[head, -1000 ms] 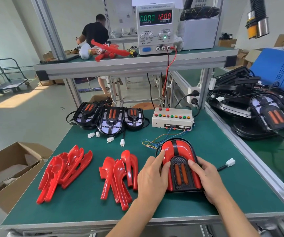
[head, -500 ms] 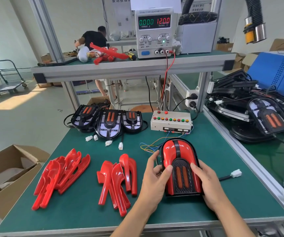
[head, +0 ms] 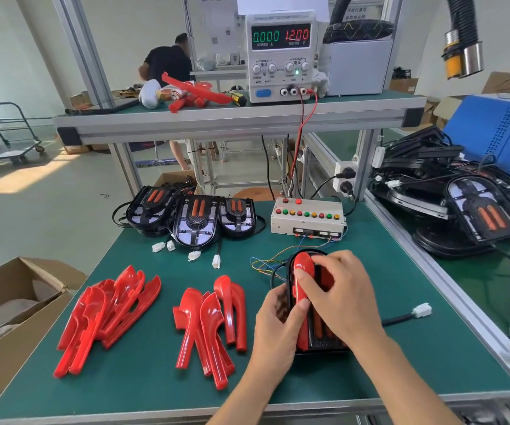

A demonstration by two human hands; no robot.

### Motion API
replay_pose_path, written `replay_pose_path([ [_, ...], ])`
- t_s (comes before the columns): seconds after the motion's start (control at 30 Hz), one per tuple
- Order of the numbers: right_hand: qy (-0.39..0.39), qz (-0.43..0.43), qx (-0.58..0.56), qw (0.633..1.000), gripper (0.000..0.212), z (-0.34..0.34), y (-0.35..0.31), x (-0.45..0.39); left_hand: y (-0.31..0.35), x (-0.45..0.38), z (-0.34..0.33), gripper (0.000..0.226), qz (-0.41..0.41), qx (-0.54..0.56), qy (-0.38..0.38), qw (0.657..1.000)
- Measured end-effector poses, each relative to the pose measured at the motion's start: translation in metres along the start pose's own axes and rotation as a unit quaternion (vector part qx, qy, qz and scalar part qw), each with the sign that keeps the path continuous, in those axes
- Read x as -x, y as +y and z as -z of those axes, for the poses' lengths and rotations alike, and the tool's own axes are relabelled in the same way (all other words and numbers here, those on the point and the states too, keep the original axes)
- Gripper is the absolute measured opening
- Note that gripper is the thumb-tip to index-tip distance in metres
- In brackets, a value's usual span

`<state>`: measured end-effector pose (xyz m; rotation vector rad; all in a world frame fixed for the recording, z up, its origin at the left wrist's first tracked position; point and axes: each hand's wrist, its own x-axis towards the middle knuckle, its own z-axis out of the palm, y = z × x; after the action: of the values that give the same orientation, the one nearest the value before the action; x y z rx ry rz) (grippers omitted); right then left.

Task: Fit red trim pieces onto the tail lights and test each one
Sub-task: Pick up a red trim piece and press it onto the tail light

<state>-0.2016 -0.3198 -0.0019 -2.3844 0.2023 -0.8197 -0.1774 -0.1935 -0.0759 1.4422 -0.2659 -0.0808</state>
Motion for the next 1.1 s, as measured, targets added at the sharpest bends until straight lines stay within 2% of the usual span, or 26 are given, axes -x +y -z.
replay_pose_path([
  [0.2,-0.051,-0.052,0.050,0.996,0.034,-0.001,-0.018,-0.011,0.001,0.000,-0.005,0.052,-0.003,-0.002,0.013,1.000],
  [0.43,-0.087,-0.083,0.107,0.987,0.039,0.001,-0.033,-0.014,0.000,0.001,-0.005,0.034,-0.025,-0.028,0.017,0.999],
  [0.53,-0.101,-0.093,0.086,0.987,0.033,0.001,-0.033,-0.017,-0.002,0.002,-0.004,0.023,-0.027,-0.027,0.006,0.999],
  [0.6,-0.114,-0.114,0.067,0.985,0.029,0.001,-0.033,-0.020,-0.001,0.004,-0.004,0.030,-0.030,-0.042,0.005,0.999],
  [0.67,-0.128,-0.134,0.064,0.981,0.026,0.000,-0.033,-0.023,-0.001,0.004,-0.005,0.046,-0.028,-0.055,0.009,0.998],
  [0.83,-0.139,-0.168,0.067,0.974,0.030,-0.003,-0.034,-0.029,-0.003,0.001,-0.006,0.072,-0.007,-0.024,0.012,1.000],
  [0.97,-0.156,-0.188,0.057,0.968,0.034,-0.002,-0.035,-0.032,-0.003,0.002,-0.006,0.070,0.000,-0.032,0.020,0.999],
  [1.1,-0.136,-0.196,0.060,0.969,0.037,-0.001,-0.035,-0.030,-0.003,0.002,-0.008,0.067,0.003,-0.028,0.028,0.999],
])
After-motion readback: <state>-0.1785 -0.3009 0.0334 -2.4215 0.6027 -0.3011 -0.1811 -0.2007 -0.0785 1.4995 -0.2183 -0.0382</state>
